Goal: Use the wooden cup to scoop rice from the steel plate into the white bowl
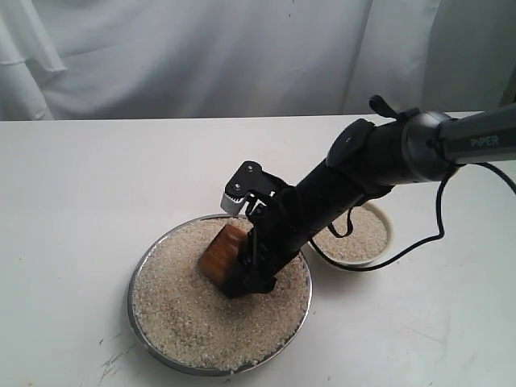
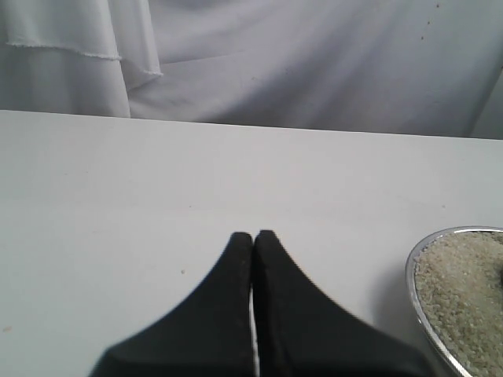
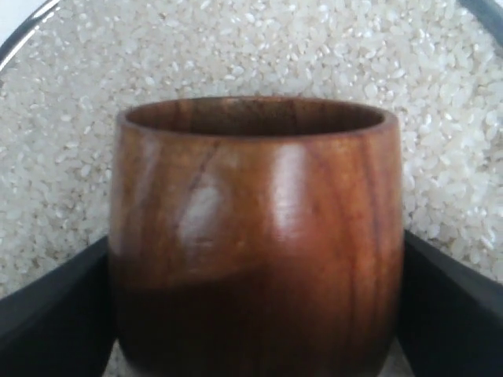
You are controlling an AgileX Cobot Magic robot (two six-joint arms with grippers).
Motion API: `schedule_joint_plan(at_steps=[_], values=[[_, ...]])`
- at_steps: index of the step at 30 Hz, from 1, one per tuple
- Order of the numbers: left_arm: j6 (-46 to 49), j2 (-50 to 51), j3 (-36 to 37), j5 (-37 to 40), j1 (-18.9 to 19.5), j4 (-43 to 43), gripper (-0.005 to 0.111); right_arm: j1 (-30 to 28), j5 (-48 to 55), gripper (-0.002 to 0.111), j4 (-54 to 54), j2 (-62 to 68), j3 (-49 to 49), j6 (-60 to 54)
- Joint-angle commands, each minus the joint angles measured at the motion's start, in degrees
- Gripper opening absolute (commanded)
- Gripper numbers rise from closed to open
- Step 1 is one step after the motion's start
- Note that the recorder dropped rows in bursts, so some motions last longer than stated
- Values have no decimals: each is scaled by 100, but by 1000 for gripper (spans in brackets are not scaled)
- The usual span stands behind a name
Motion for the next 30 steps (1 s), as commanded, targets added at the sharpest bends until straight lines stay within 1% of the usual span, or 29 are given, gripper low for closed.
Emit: schedule_joint_plan(at_steps=[1, 7, 9, 13, 19, 24, 28, 30], values=[[-18, -29, 26, -36, -9, -4, 0, 15, -40, 0, -237, -351, 10, 4], [-18, -29, 26, -36, -9, -4, 0, 166, -183, 0, -1046, -679, 10, 146], [-18, -29, 26, -36, -9, -4, 0, 269, -342, 0, -1486, -736, 10, 347], [-18, -29, 26, -36, -9, -4, 0, 511, -681, 0, -2830, -836, -22, 1009], [-18, -29, 26, -36, -9, -4, 0, 881, -617, 0, -4908, -860, -451, 2229], [-18, -29, 26, -36, -9, -4, 0, 1123, -393, 0, -6190, -860, -705, 2509], [-18, -29, 26, -36, -9, -4, 0, 1287, -456, 0, -7503, -860, -726, 2754], [-18, -29, 26, -36, -9, -4, 0, 1343, -576, 0, -7959, -860, -726, 2879]])
